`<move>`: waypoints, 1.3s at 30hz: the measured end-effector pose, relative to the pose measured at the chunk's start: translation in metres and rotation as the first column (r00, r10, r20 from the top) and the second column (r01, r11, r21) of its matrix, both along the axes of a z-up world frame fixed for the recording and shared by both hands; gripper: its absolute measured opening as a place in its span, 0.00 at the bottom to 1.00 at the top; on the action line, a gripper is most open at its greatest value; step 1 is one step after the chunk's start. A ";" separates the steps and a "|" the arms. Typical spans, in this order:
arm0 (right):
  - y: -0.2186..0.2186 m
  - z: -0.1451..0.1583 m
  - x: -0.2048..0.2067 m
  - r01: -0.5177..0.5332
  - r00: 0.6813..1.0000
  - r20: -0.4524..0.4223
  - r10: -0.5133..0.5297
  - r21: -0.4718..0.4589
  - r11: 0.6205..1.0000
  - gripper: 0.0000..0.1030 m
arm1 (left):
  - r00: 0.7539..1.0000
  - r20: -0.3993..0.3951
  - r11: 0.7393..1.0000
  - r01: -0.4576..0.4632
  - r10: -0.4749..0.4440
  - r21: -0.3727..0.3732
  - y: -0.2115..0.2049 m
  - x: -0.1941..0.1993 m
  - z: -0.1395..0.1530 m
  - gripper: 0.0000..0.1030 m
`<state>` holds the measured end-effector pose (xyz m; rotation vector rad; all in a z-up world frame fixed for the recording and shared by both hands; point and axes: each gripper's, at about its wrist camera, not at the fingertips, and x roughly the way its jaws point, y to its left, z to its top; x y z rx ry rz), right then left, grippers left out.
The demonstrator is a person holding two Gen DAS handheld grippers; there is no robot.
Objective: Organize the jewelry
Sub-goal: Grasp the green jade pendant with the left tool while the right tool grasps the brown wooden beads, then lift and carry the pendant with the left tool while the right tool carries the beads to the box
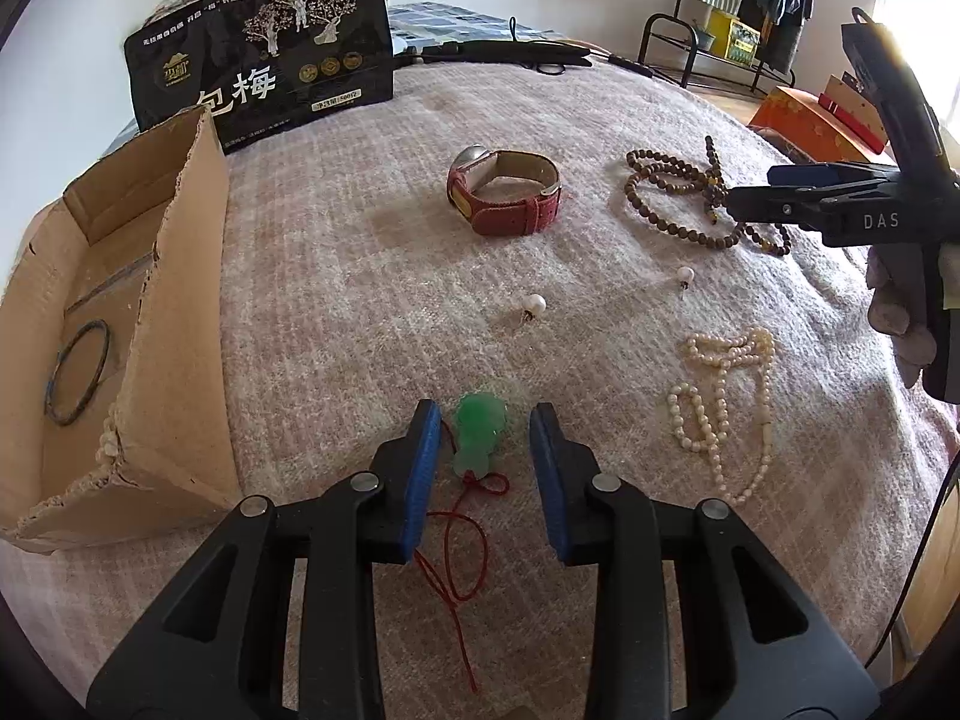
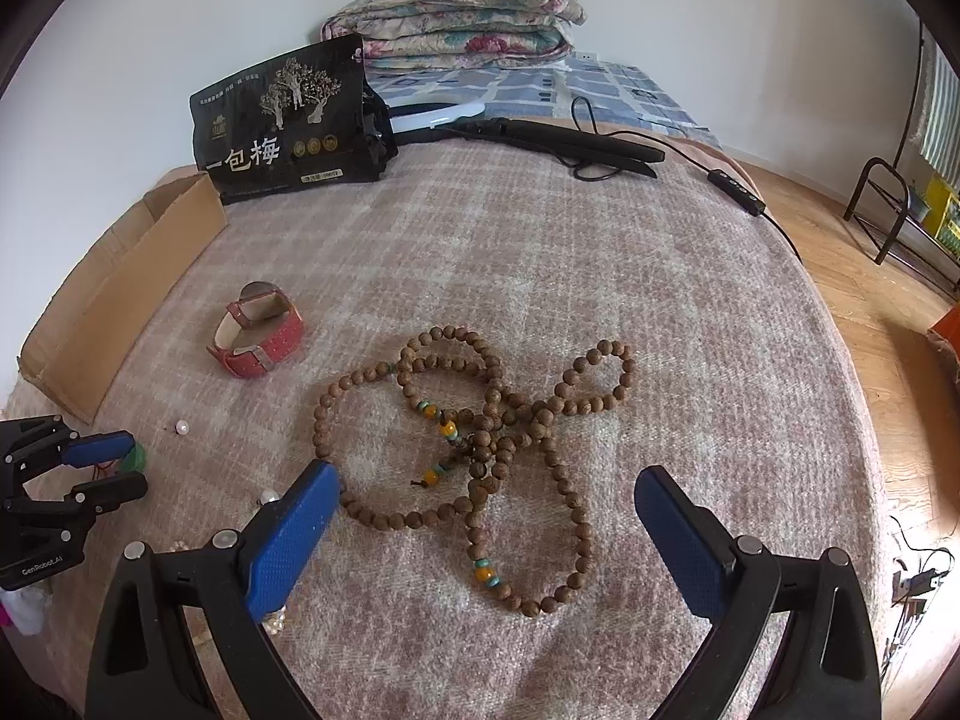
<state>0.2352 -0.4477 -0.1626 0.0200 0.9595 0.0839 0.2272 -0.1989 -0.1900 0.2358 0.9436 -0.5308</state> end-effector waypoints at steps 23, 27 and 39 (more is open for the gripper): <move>0.008 -0.020 0.028 -0.006 0.997 -0.074 0.004 -0.030 1.000 0.32 | 1.000 -0.004 0.999 -0.003 0.003 -0.053 0.005 -0.002 0.001 0.15; 0.007 -0.019 0.023 -0.012 0.998 -0.060 0.011 -0.014 1.000 0.17 | 1.000 -0.005 0.998 0.001 -0.002 -0.058 0.005 -0.006 0.003 0.15; -0.006 0.013 0.005 0.029 0.999 0.011 -0.030 0.085 0.996 0.14 | 1.000 0.005 0.996 0.021 -0.020 -0.084 0.003 -0.017 0.014 0.15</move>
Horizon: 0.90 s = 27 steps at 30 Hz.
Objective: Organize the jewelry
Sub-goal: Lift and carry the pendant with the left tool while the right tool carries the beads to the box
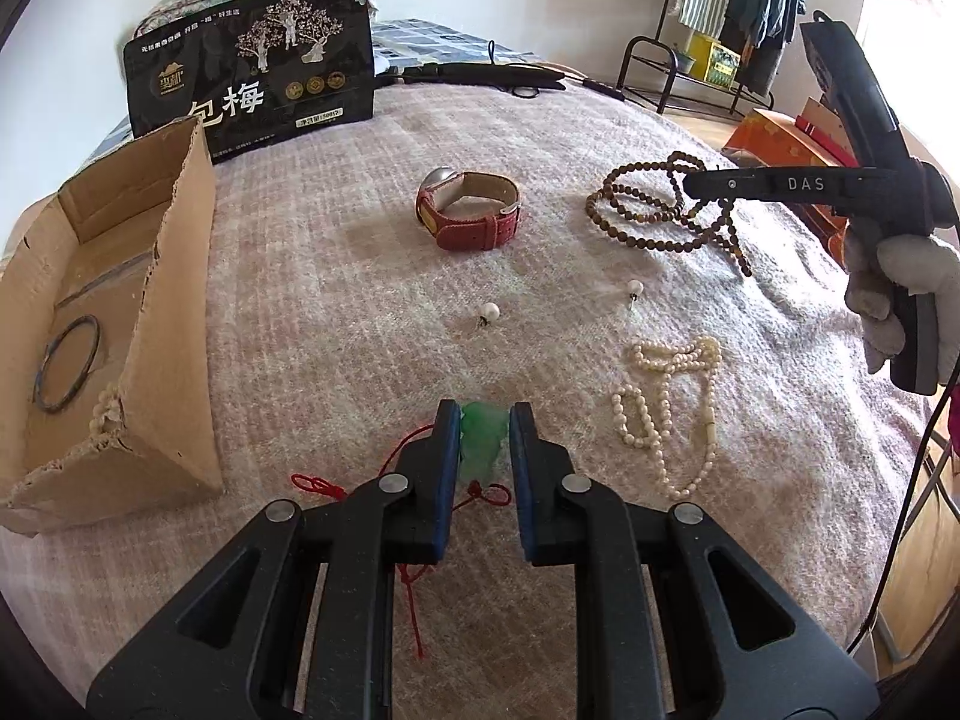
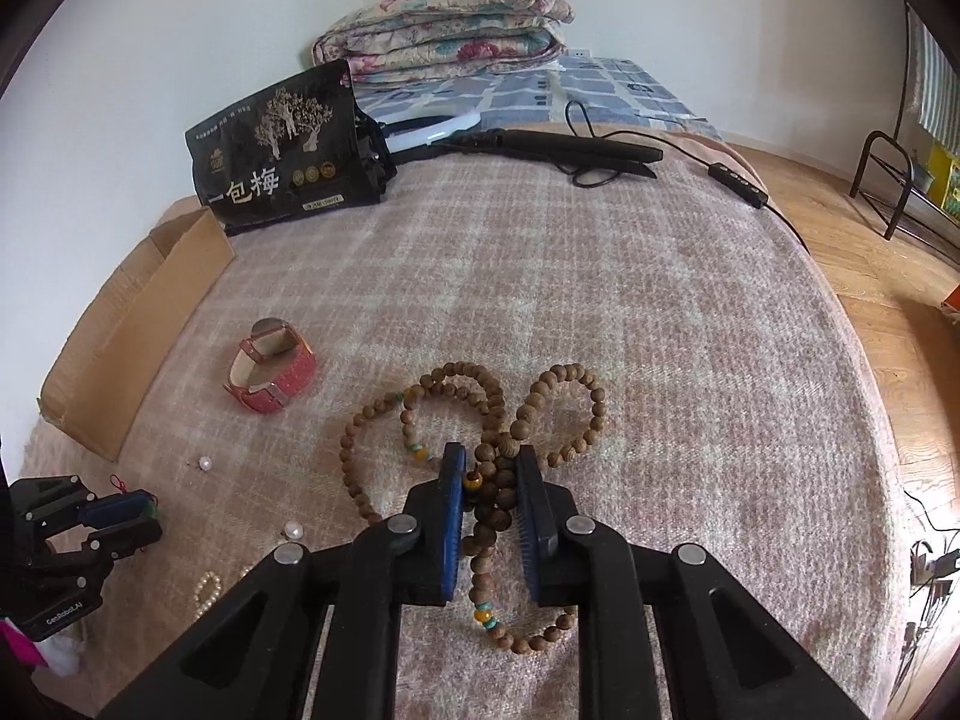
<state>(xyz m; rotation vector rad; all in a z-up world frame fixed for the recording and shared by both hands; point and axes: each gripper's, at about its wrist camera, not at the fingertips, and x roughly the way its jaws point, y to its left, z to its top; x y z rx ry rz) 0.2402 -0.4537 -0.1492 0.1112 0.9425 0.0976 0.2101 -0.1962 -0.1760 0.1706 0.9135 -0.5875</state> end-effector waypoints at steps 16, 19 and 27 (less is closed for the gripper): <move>0.025 0.079 -0.023 -0.043 0.992 0.115 0.051 -0.067 0.997 0.14 | 0.998 0.056 0.998 0.000 0.004 -0.062 0.017 -0.017 0.043 0.15; 0.032 0.094 -0.027 -0.055 0.989 0.136 0.065 -0.081 0.995 0.14 | 0.997 0.071 0.998 -0.004 0.009 -0.070 0.022 -0.020 0.052 0.15; 0.055 0.131 -0.036 -0.095 0.977 0.179 0.115 -0.116 0.989 0.14 | 0.994 0.107 0.995 -0.027 0.037 -0.093 0.038 -0.026 0.076 0.15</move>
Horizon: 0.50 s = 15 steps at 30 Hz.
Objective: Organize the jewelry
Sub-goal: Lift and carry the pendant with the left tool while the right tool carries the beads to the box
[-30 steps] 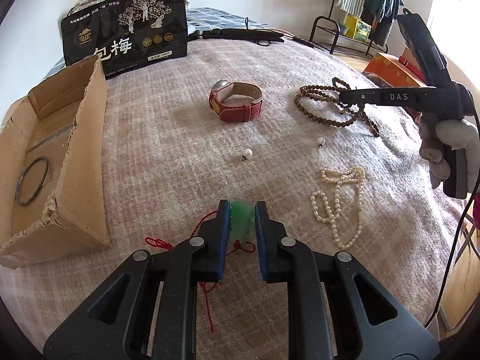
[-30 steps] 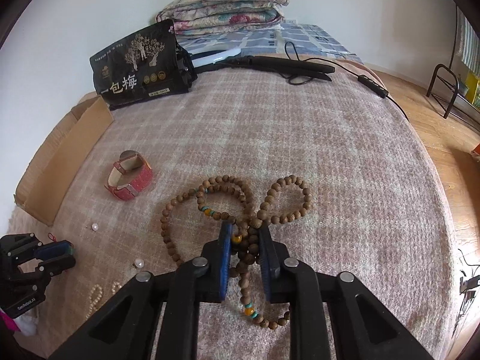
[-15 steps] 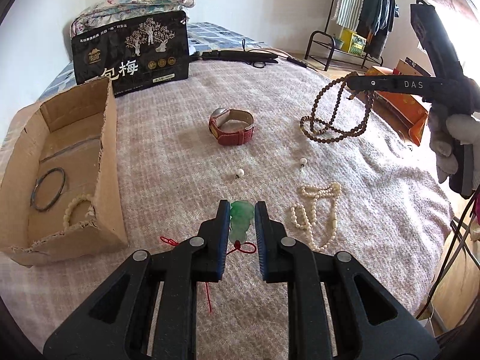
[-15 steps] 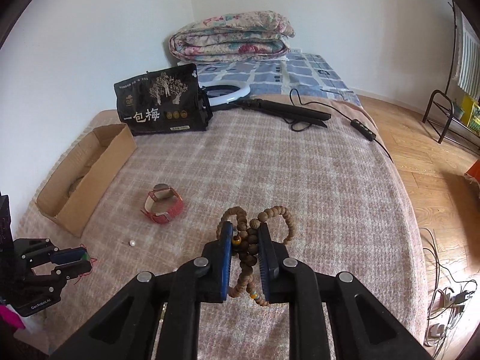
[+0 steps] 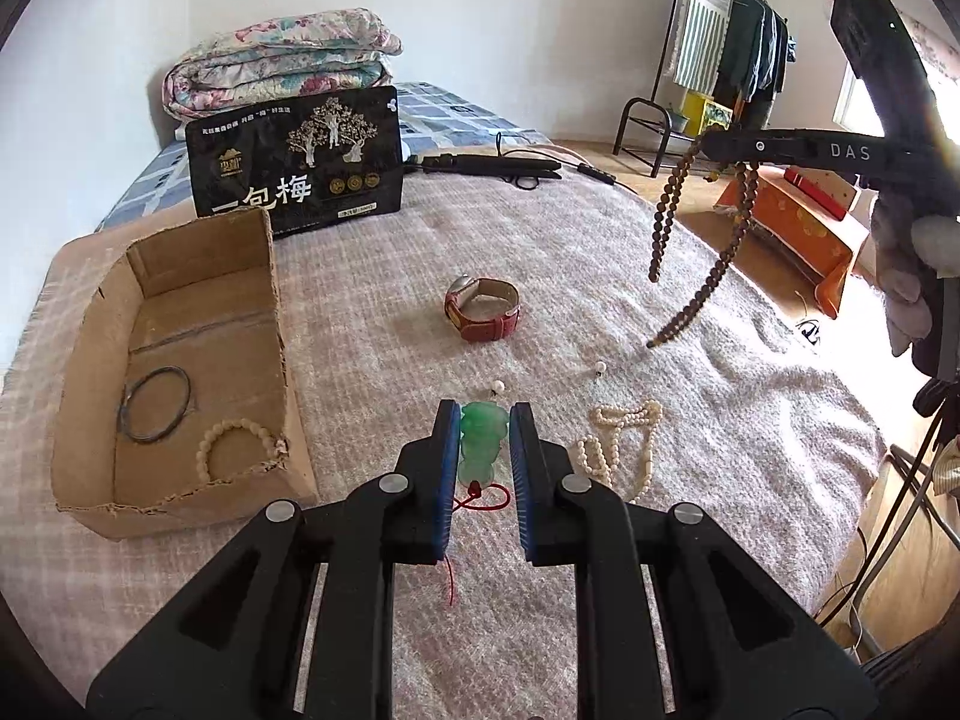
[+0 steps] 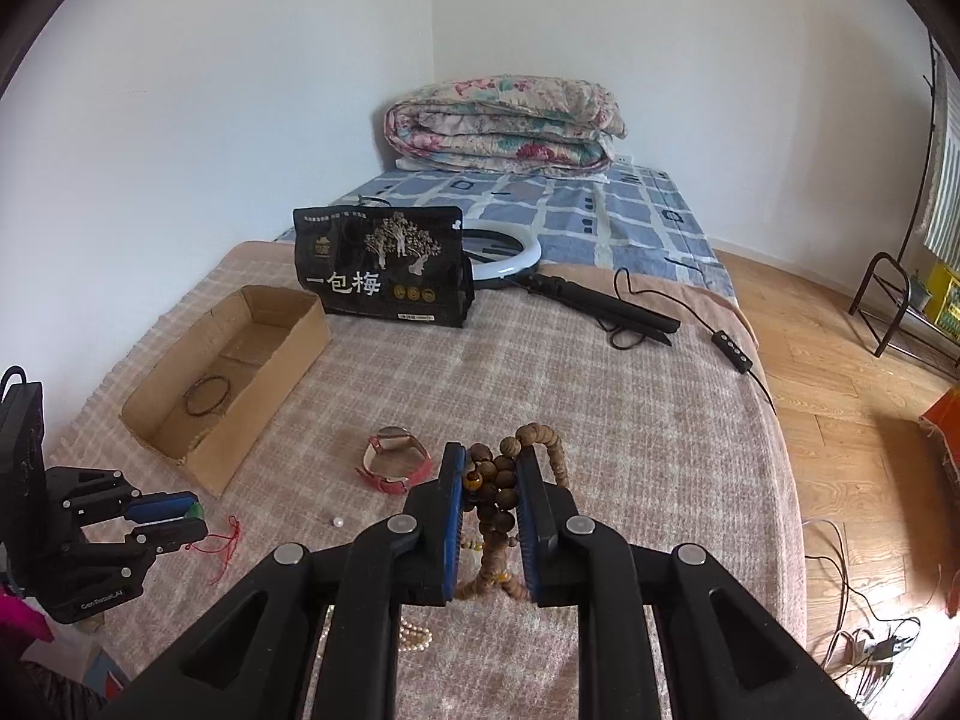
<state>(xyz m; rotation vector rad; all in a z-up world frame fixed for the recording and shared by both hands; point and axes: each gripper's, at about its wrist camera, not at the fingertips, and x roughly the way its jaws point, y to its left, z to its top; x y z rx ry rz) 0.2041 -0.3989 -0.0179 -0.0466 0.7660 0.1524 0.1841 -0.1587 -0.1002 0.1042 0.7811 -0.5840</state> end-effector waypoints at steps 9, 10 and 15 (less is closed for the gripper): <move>0.036 0.036 -0.001 -0.065 0.997 0.041 0.066 -0.027 0.997 0.14 | 0.999 0.032 0.999 -0.037 0.037 -0.008 0.025 -0.002 0.025 0.15; 0.040 0.039 0.000 -0.072 0.996 0.045 0.073 -0.027 0.997 0.14 | 0.998 0.034 0.999 -0.043 0.044 -0.010 0.029 0.000 0.028 0.15; 0.063 0.057 0.011 -0.108 0.992 0.070 0.109 -0.015 0.994 0.14 | 0.995 0.056 0.996 -0.087 0.087 -0.010 0.054 0.007 0.040 0.15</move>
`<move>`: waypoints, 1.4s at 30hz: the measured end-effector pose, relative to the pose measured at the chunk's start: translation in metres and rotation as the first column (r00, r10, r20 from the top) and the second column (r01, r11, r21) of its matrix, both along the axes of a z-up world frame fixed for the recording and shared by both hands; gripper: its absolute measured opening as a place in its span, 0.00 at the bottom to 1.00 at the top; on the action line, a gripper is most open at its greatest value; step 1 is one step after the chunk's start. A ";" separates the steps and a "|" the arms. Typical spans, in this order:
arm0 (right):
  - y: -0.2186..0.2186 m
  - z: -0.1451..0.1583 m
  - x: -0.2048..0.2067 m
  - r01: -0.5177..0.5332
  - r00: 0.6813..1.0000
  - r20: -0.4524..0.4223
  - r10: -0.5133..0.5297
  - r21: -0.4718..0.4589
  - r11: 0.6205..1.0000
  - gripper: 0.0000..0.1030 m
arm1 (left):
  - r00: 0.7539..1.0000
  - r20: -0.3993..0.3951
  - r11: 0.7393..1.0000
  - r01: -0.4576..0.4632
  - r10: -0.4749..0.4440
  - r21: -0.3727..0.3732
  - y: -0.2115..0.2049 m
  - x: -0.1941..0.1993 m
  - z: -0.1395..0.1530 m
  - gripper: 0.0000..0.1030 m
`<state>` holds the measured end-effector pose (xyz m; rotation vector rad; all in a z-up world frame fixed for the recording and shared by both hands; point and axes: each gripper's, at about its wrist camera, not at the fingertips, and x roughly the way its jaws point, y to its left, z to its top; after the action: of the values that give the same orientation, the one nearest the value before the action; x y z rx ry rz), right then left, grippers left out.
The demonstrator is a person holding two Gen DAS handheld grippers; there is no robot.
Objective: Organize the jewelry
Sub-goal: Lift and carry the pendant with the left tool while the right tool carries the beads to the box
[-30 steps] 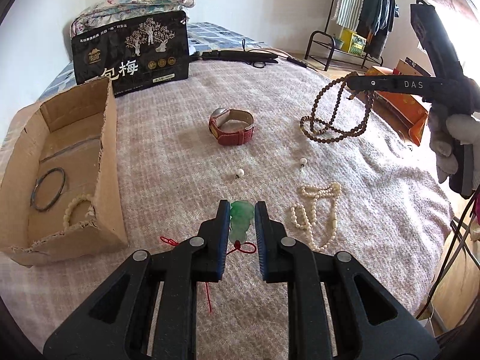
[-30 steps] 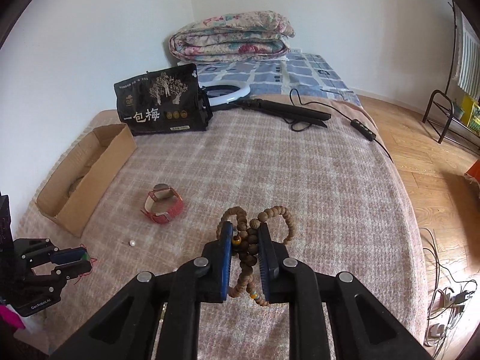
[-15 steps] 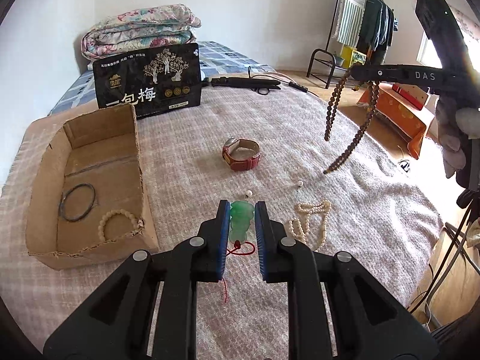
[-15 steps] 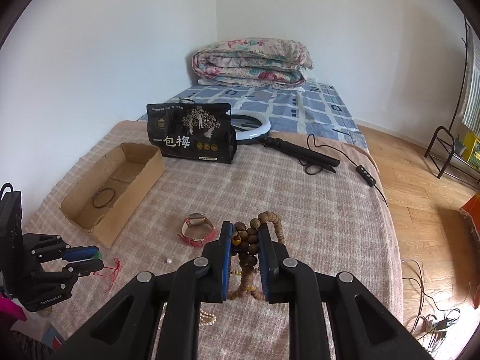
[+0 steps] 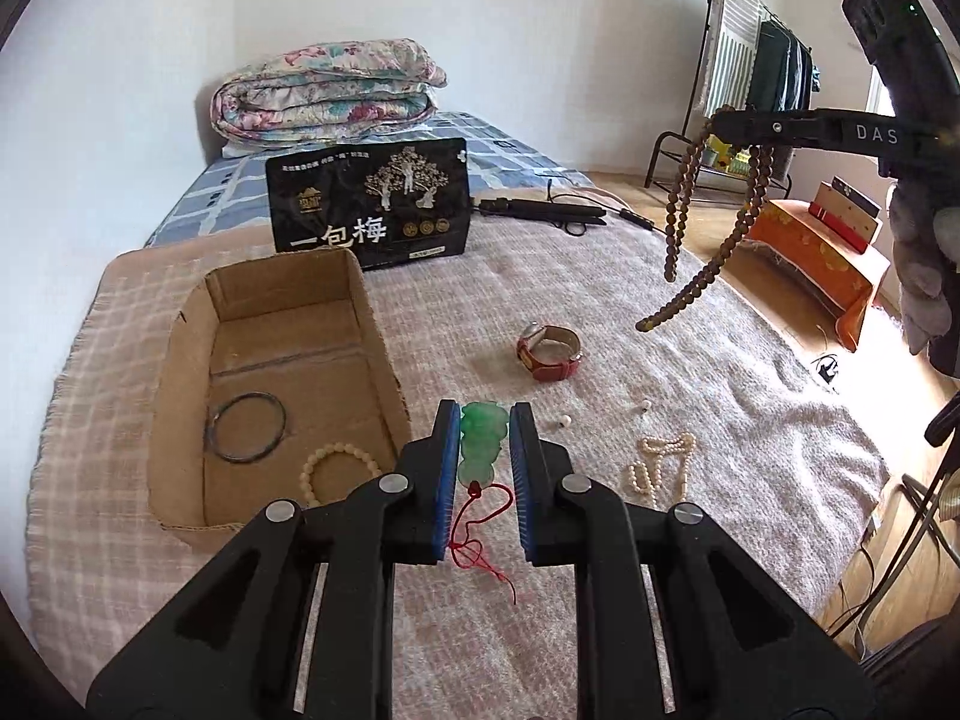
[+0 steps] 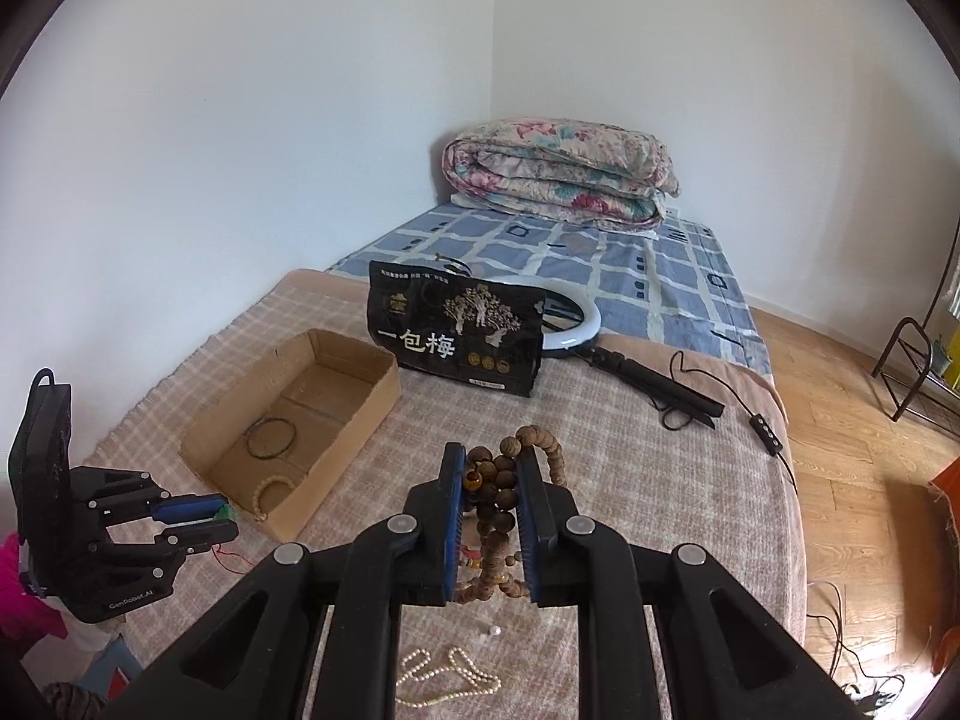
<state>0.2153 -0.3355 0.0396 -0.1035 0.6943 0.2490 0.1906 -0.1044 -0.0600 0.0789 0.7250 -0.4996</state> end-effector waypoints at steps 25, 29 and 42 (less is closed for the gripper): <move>0.136 0.013 0.093 -0.163 0.986 0.049 0.160 0.070 0.984 0.14 | 0.981 0.109 0.987 -0.158 0.160 -0.024 0.098 0.068 0.049 0.15; 0.142 0.012 0.105 -0.168 0.985 0.049 0.164 0.081 0.983 0.14 | 0.981 0.109 0.987 -0.161 0.163 -0.024 0.100 0.077 0.047 0.15; 0.165 -0.008 0.145 -0.170 0.985 0.021 0.169 0.114 0.979 0.14 | 0.983 0.049 0.984 -0.176 0.177 -0.009 0.109 0.088 0.012 0.15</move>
<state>0.3602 -0.1705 0.0319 -0.0531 0.6592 0.4516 0.2787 0.0043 -0.0476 0.0224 0.6750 -0.3286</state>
